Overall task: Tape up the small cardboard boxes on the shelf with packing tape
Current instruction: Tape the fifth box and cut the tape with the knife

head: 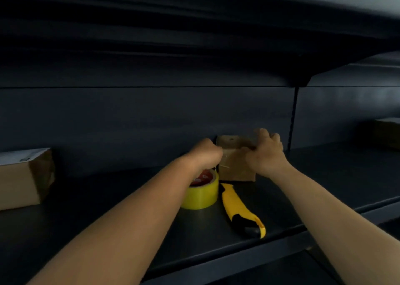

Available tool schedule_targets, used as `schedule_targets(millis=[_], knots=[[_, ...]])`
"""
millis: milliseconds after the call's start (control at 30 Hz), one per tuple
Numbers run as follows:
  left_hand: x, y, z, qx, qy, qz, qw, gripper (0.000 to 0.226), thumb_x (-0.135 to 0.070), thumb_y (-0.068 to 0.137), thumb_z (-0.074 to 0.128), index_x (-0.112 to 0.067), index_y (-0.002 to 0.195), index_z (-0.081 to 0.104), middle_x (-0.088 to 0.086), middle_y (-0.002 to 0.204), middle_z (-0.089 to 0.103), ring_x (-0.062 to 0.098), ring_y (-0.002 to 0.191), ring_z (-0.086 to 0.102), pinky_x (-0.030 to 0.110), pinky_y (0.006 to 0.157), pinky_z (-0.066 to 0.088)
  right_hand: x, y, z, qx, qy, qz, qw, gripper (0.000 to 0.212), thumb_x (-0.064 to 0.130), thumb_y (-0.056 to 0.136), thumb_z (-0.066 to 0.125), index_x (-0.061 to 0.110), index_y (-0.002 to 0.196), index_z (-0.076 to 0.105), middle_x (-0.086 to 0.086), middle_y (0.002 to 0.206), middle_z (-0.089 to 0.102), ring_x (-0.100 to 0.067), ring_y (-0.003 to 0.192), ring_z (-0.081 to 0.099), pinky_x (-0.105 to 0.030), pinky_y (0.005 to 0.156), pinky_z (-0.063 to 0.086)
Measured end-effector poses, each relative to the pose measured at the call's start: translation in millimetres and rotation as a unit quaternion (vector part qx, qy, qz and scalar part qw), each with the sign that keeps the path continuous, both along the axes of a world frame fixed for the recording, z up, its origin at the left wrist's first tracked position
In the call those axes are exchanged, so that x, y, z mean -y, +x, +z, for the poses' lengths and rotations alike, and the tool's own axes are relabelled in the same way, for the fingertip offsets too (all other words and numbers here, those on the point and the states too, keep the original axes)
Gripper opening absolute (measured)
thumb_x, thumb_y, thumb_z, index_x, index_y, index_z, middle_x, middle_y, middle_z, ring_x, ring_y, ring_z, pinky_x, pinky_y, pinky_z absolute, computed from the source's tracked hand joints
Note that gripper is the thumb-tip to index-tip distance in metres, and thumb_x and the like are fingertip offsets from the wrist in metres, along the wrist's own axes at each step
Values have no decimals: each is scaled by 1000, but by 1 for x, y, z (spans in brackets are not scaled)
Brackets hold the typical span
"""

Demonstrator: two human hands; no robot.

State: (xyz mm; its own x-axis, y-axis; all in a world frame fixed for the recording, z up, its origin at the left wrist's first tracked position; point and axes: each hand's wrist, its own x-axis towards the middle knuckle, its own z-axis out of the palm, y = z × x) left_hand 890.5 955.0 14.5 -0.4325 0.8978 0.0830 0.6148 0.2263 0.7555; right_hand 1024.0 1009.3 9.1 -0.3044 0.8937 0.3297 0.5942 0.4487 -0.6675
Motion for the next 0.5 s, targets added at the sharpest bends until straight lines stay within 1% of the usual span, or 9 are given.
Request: schedule_targets(millis=[67,133,167,233,333,400,467,500], knots=[[-10,1,-1,3,-20,6,1000,43,-34,100,41,-7,132,48,10,129,52,25,112,50,30,86,38,-11,-1,-2,-9,-41,30,999,64,25,91,56,17,145,21,-14,144,31,-32,131,35,-42,104,40],[-15,2,-3,-6,-40,13,999,48,-41,100,38,-7,132,49,10,129,52,26,115,50,33,94,40,-21,-4,-5,-14,-72,51,996,59,27,92,55,12,141,27,-14,136,44,-29,122,47,-38,96,46],[-17,3,-5,-12,-47,12,999,50,-43,100,36,-7,131,50,11,128,53,26,115,50,34,95,41,-24,-5,-6,-11,-80,58,995,57,28,93,54,10,140,28,-13,133,49,-28,118,51,-35,90,47],[-21,4,-6,-21,-52,12,998,52,-45,100,34,-6,130,51,11,128,53,25,114,50,32,91,39,-28,-7,-6,0,-85,67,994,56,28,94,51,7,141,28,-12,131,51,-26,115,53,-32,85,46],[-24,4,-6,-23,-53,22,998,53,-46,100,32,-8,133,49,10,133,50,25,118,48,32,91,38,-33,-9,-6,1,-80,74,994,53,28,94,50,6,139,33,-12,128,53,-26,113,54,-34,89,47],[-25,4,-4,-10,-43,28,999,55,-47,100,31,-10,138,45,8,139,47,25,124,45,33,95,37,-34,-10,-3,-8,-65,73,995,51,27,94,50,6,138,34,-12,131,51,-26,115,52,-33,89,45],[-27,5,-1,12,-11,27,1000,56,-49,100,31,-12,140,45,6,143,45,23,128,43,32,101,36,-36,-9,1,-34,-37,75,996,49,27,93,51,8,136,38,-10,130,52,-24,114,53,-30,86,45],[-26,5,1,26,10,25,999,56,-51,99,32,-14,139,46,5,143,45,22,128,44,31,102,35,-36,-9,3,-52,-26,76,995,49,27,92,52,9,135,38,-9,129,52,-23,113,53,-30,85,46]])
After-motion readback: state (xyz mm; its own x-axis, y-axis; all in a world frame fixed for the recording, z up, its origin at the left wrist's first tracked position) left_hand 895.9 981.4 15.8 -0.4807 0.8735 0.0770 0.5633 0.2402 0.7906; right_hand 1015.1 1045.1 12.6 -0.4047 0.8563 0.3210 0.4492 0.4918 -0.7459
